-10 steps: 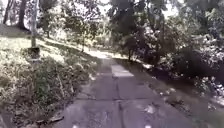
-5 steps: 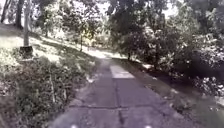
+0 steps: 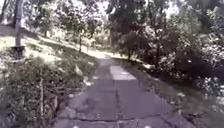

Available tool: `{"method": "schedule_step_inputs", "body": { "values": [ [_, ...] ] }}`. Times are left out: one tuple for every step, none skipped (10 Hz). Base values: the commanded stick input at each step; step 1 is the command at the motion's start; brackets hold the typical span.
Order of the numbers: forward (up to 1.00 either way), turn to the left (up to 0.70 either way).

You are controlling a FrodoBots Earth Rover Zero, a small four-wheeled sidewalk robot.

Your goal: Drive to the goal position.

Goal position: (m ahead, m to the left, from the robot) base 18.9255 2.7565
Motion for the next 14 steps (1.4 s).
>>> {"method": "schedule_step_inputs", "body": {
  "values": [
    [0.45,0.00],
    [0.45,0.00],
    [0.45,0.00],
    [0.45,0.00],
    [0.45,0.00],
    [0.45,0.00],
    [0.45,0.00],
    [0.45,0.00],
    [0.45,0.00],
    [0.45,0.00],
    [0.45,0.00],
    [0.45,0.00],
    [0.45,0.00],
    [0.45,0.00]
  ]
}}
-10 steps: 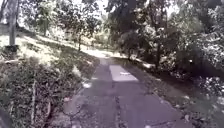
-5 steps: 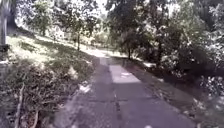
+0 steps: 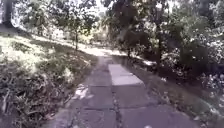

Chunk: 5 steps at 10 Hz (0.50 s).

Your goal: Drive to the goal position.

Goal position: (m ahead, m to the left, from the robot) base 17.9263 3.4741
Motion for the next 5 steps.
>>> {"method": "schedule_step_inputs", "body": {
  "values": [
    [0.45,0.00],
    [0.45,0.00],
    [0.45,0.00],
    [0.45,0.00],
    [0.45,0.00]
  ]
}}
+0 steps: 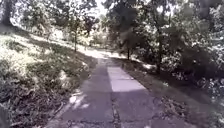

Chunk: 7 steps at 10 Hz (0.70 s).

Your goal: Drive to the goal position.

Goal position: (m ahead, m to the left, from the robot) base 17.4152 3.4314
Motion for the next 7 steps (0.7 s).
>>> {"method": "schedule_step_inputs", "body": {
  "values": [
    [0.45,0.00],
    [0.45,0.00],
    [0.45,0.00],
    [0.45,0.00],
    [0.45,0.03],
    [0.45,0.25],
    [0.45,0.27]
  ]
}}
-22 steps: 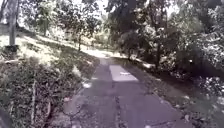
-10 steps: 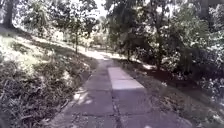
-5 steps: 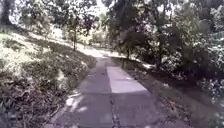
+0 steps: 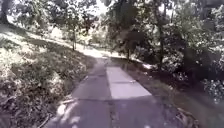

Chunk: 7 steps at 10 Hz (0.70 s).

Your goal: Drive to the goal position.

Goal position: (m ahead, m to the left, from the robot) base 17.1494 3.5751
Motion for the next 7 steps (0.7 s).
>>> {"method": "schedule_step_inputs", "body": {
  "values": [
    [0.45,0.27],
    [0.45,0.27],
    [0.45,0.27],
    [0.45,0.04],
    [0.45,0.00],
    [0.45,0.00],
    [0.45,0.00]
  ]
}}
